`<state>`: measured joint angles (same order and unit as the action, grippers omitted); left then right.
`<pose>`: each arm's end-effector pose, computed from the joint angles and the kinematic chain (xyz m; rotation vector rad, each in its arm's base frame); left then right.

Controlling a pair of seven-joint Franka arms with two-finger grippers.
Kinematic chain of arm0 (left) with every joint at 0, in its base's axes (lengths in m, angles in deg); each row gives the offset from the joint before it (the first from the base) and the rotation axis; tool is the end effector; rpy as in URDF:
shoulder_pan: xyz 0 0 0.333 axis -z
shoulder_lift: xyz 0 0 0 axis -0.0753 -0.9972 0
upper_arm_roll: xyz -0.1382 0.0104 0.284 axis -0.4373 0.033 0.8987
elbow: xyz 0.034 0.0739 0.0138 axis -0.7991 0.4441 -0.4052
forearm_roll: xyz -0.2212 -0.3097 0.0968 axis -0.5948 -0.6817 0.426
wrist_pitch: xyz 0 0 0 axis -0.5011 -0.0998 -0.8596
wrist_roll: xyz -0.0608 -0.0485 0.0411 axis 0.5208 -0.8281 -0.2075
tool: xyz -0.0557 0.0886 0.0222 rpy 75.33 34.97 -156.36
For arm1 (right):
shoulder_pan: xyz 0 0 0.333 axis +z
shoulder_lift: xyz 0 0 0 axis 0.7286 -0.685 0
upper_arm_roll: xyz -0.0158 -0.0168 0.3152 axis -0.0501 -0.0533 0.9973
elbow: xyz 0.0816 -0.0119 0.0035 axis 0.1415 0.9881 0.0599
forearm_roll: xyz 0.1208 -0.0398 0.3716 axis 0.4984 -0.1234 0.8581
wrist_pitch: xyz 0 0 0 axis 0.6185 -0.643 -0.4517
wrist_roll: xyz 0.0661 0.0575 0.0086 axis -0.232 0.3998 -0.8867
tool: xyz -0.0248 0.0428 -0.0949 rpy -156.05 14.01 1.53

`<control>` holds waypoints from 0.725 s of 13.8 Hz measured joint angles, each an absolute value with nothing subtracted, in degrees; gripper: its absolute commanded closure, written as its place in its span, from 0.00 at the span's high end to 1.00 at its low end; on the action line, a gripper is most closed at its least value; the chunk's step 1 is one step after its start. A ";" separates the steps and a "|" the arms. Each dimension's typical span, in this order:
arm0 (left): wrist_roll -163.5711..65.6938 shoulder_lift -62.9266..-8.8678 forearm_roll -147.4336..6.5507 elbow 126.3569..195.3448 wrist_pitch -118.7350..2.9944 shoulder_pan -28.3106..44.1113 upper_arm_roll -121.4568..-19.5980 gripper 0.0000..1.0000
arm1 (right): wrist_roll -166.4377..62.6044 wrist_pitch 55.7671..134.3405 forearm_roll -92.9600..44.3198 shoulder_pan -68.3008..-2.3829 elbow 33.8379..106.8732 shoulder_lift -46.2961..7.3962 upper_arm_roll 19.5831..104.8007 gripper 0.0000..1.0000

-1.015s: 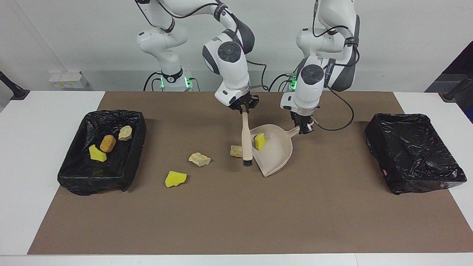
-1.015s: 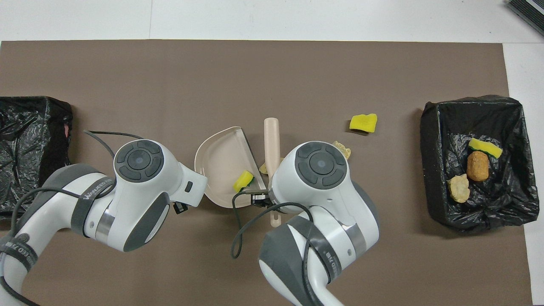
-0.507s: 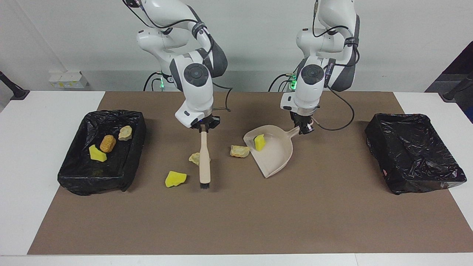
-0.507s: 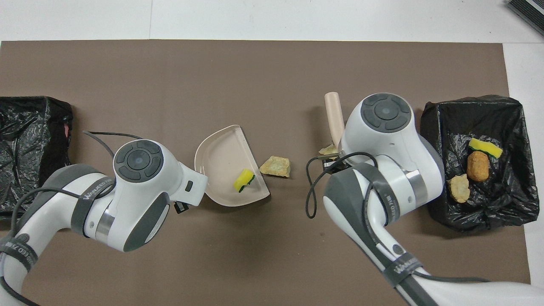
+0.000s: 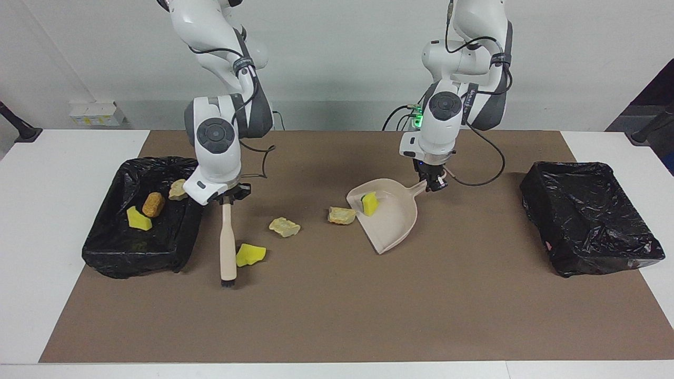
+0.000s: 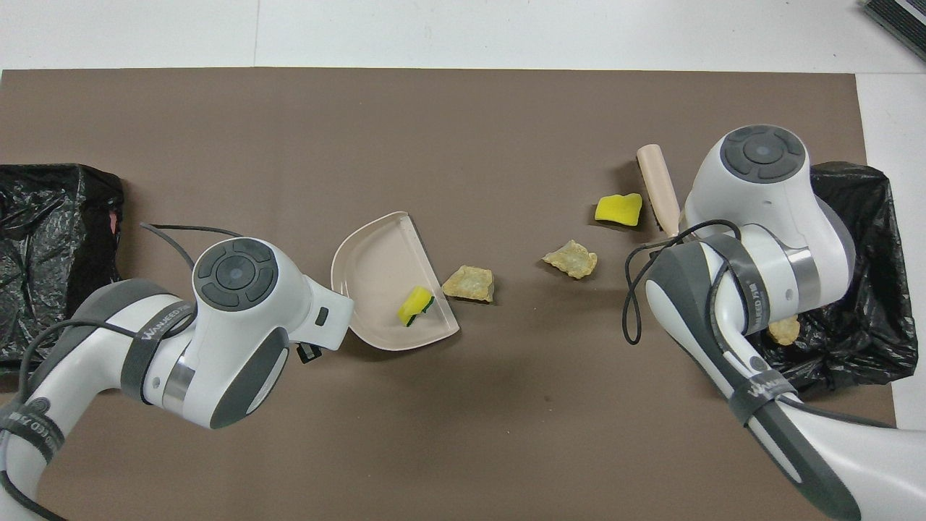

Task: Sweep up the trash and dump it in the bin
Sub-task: 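Swing the brush back toward the remaining trash with the right gripper, then sweep the yellow sponge and bread into the dustpan with the right gripper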

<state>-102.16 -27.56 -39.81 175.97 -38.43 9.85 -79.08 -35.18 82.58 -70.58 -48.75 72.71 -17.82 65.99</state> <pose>0.4749 -0.2234 0.3720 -2.5718 1.6843 0.1982 0.5858 0.0654 0.3819 2.8766 0.1588 -0.3102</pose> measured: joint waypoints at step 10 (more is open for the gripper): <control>-101.91 -27.37 -40.74 178.63 -42.64 9.84 -78.92 0.00 | -32.08 83.02 -62.60 -39.71 80.45 -15.72 67.27 0.00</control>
